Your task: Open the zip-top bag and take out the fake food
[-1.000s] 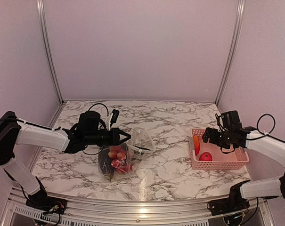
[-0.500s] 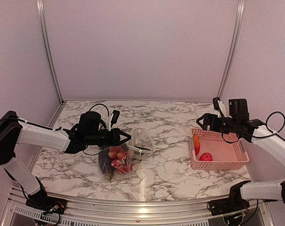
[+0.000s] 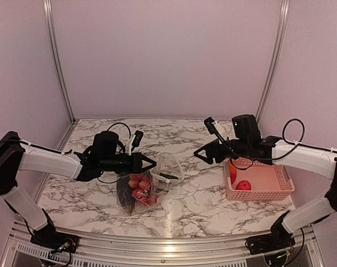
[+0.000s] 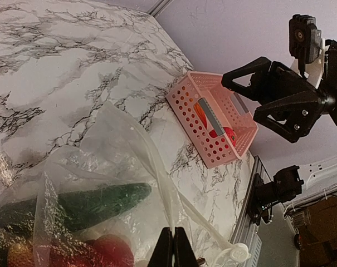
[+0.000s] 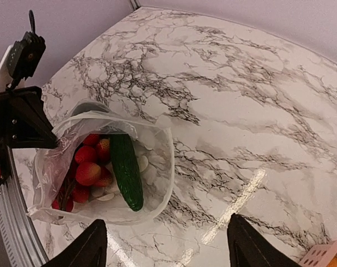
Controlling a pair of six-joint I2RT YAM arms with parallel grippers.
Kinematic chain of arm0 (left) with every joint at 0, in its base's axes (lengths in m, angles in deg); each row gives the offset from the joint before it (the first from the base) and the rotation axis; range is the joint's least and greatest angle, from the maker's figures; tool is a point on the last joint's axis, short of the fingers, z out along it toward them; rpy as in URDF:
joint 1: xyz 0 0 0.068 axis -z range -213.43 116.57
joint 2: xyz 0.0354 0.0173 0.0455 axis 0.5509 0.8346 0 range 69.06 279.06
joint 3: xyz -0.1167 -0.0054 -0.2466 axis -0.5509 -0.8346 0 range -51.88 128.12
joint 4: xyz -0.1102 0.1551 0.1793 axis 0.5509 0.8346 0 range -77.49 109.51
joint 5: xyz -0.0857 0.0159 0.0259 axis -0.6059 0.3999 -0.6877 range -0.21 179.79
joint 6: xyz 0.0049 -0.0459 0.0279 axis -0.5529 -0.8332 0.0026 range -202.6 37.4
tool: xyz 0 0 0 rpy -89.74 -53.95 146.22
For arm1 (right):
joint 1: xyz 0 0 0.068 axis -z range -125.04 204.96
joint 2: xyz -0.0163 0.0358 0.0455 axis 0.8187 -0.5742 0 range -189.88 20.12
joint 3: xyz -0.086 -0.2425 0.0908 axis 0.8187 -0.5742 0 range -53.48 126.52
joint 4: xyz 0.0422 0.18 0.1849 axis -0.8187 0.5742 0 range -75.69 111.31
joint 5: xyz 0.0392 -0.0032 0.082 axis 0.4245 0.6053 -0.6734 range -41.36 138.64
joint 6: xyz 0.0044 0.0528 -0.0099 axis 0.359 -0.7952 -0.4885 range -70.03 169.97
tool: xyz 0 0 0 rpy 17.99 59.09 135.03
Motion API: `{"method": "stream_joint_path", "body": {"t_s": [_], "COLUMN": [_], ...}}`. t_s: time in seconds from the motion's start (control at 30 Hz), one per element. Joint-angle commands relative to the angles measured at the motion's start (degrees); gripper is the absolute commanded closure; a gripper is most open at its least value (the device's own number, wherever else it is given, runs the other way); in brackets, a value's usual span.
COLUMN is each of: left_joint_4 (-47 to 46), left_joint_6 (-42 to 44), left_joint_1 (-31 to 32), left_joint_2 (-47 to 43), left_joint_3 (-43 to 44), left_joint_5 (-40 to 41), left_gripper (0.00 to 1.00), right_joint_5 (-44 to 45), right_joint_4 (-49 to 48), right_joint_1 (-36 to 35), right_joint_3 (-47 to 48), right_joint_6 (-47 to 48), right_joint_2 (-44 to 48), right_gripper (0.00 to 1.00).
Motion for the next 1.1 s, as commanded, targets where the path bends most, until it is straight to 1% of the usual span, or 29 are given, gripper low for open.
{"method": "stream_joint_path", "body": {"t_s": [0.0,0.1,0.27,0.37,0.5,0.77,0.97,1.07], "left_joint_4": [3.0,5.9,11.2,12.2,12.4,12.6,12.7,12.9], "left_joint_6": [2.4,4.0,5.6,5.6,5.5,5.8,5.9,5.9], "left_joint_1": [0.7,1.1,1.3,1.3,1.3,1.3,1.3,1.3], "left_joint_2": [-2.8,-4.0,-6.9,-8.2,-9.3,-9.0,-8.8,-8.9], "left_joint_3": [-1.0,-1.6,-3.4,-5.3,-6.9,-5.9,-5.3,-5.3], "left_joint_5": [-2.1,-2.8,-3.0,-3.0,-2.4,-2.3,-1.8,-0.8], "left_gripper": [1.0,1.0,1.0,1.0,1.0,1.0,1.0,1.0], "right_joint_5": [1.1,2.1,3.4,5.0,7.9,7.4,8.9,9.8], "right_joint_4": [-5.3,-6.2,-6.3,-5.9,-5.2,-5.9,-5.9,-5.4], "right_joint_1": [-5.2,-9.5,-14.0,-16.1,-19.3,-21.0,-21.0,-21.0], "right_joint_3": [1.2,1.8,3.7,5.1,7.0,8.7,8.6,8.9], "right_joint_6": [5.7,8.8,12.7,14.3,16.4,17.0,17.2,17.5], "right_joint_2": [-4.0,-8.3,-13.9,-16.4,-19.9,-26.0,-28.7,-29.6], "right_gripper": [0.32,0.36,0.41,0.43,0.48,0.51,0.48,0.52]}}
